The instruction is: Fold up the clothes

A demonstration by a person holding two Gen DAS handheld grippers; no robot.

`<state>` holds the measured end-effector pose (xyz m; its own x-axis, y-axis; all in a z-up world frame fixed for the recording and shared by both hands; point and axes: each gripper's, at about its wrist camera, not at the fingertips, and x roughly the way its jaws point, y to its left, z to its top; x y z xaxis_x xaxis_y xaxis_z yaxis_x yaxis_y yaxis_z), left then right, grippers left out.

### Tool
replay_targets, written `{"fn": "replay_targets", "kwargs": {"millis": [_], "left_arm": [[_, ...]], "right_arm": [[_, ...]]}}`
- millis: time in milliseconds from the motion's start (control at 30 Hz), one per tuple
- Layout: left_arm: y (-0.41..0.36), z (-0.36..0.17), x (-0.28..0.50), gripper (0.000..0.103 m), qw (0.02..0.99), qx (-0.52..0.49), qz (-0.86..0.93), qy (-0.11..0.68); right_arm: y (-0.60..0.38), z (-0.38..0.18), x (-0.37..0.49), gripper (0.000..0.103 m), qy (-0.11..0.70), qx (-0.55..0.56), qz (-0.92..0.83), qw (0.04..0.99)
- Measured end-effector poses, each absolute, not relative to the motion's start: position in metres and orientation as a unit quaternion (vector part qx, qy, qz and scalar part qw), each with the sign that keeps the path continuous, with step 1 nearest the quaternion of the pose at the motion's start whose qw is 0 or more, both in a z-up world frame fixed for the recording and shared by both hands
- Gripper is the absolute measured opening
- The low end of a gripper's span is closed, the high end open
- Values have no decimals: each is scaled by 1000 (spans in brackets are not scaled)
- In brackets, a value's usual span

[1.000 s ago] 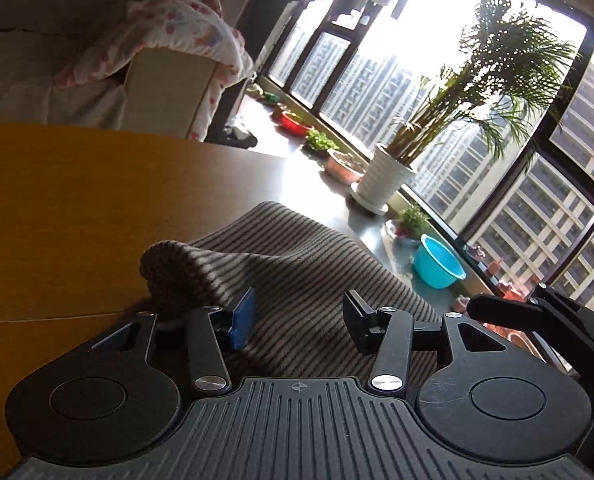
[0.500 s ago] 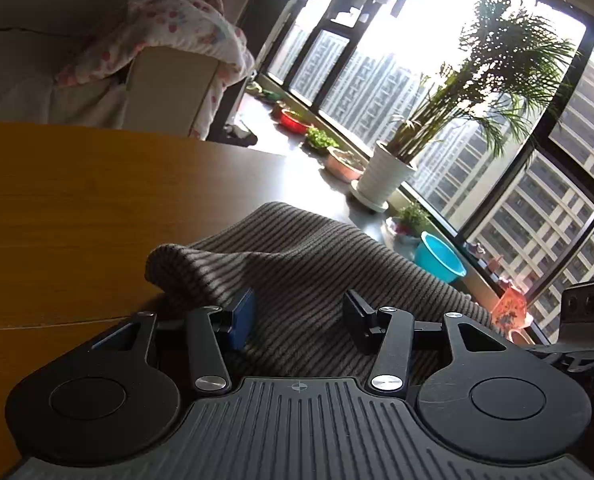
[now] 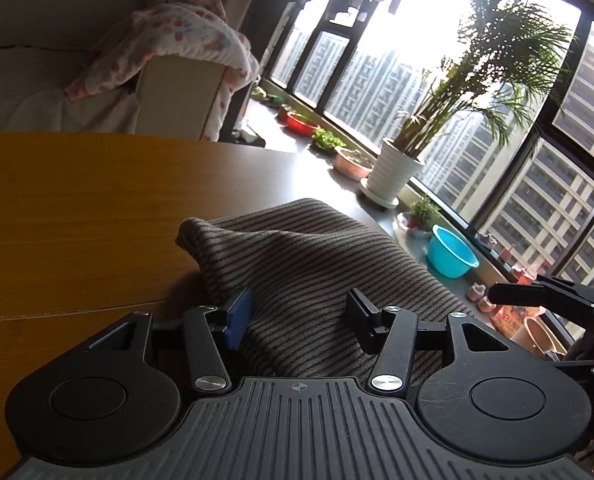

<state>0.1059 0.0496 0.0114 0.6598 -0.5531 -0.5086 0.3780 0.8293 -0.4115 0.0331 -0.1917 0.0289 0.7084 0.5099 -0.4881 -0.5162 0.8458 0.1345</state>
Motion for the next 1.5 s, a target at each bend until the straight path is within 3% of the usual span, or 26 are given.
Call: {"fn": "replay_targets", "kwargs": {"millis": [167, 267, 400, 633, 833, 1000, 1233, 1400, 1500], "left_arm": [[51, 10, 105, 57, 901, -144, -256, 320], [55, 12, 103, 57, 900, -146, -256, 320], [67, 22, 102, 64, 901, -163, -247, 319], [90, 26, 145, 67, 856, -279, -265, 346], [75, 20, 185, 85, 808, -319, -335, 366], [78, 34, 218, 84, 772, -402, -360, 338], [69, 39, 204, 86, 838, -277, -301, 361], [80, 37, 168, 88, 841, -267, -313, 350], [74, 32, 141, 84, 831, -259, -351, 343]], "right_arm": [[-195, 44, 53, 103, 201, 51, 261, 943], [-165, 7, 70, 103, 252, -24, 234, 939], [-148, -27, 58, 103, 229, -117, 202, 945], [-154, -30, 56, 103, 229, -106, 195, 948], [-151, -31, 54, 103, 220, -119, 186, 950], [-146, -31, 49, 103, 209, -138, 170, 953], [-142, -32, 49, 103, 210, -146, 143, 956], [-138, -32, 46, 103, 205, -151, 137, 957], [-136, -32, 46, 103, 205, -150, 136, 958]]}}
